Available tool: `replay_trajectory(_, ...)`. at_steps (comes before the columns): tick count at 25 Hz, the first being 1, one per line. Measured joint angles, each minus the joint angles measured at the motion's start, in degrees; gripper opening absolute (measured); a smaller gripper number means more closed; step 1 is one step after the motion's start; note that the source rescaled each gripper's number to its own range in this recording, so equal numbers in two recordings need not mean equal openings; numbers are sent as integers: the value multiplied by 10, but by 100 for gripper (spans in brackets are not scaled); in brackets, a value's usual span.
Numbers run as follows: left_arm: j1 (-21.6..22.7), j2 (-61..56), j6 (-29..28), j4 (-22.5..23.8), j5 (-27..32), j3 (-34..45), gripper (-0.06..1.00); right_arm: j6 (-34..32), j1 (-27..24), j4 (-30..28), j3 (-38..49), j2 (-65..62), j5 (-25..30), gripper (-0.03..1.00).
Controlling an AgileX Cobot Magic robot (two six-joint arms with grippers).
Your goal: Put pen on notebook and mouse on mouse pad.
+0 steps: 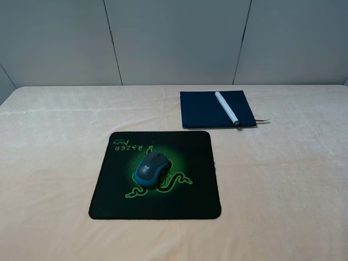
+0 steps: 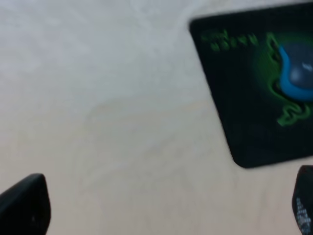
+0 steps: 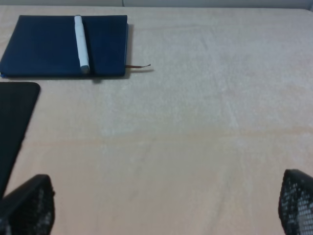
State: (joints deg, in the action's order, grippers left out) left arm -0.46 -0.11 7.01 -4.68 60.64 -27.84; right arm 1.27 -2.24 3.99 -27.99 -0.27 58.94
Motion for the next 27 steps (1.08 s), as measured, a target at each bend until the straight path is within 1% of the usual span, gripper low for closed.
replay_trajectory(4, 10, -1, 1, 1, 1, 0, 100, 0, 0, 0, 0, 0, 0, 100)
replay_trajectory(27, 10, -1, 1, 1, 1, 0, 100, 0, 0, 0, 0, 0, 0, 100)
